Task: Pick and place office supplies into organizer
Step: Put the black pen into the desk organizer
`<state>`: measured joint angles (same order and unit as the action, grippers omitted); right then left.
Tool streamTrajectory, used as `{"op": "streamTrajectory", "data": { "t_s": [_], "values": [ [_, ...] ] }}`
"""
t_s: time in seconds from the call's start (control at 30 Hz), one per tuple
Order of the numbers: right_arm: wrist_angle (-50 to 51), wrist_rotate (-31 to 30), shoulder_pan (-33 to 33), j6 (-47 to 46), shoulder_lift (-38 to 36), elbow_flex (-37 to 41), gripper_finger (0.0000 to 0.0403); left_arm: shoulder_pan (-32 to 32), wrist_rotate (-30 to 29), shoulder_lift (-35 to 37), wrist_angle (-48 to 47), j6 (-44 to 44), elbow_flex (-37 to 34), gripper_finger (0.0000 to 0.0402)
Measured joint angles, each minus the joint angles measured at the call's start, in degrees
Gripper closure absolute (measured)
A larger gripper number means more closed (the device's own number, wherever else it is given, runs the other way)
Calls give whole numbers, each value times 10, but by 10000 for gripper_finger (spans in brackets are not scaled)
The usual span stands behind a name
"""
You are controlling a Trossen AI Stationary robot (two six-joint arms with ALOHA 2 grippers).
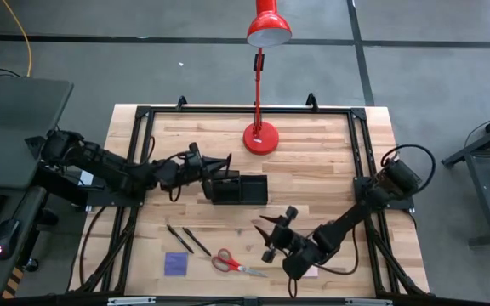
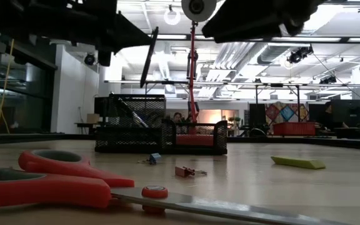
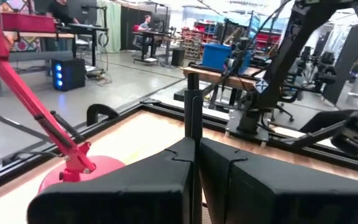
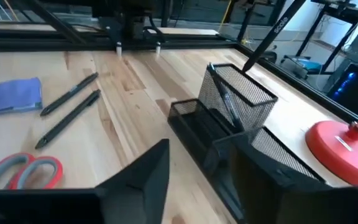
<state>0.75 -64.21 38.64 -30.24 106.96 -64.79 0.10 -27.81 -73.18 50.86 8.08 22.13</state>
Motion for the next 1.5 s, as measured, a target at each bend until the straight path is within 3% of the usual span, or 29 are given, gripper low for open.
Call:
{"op": "streamTrajectory", "data": {
  "t_s": [0.2,0.6,0.8,1.07,1.27,1.37,1.5],
  "values": [
    [62,-2,5,-69,0,0,204,15,17,-43,9,13,0,401],
    [76,5,5,-88,0,0,201,14,27,-191,158,12,0,392],
    [76,13,5,-89,0,0,201,14,-14,-194,133,32,0,356],
    [76,18,5,-99,0,0,202,-1,-19,-192,104,43,-1,313],
    [76,15,5,-102,0,0,201,-51,-54,-187,104,16,-1,298],
    [80,18,5,-114,0,0,201,-87,-101,-166,103,-12,-1,299],
    [100,23,5,-136,0,0,201,-147,-112,-122,86,-36,-1,302]
  ]
}}
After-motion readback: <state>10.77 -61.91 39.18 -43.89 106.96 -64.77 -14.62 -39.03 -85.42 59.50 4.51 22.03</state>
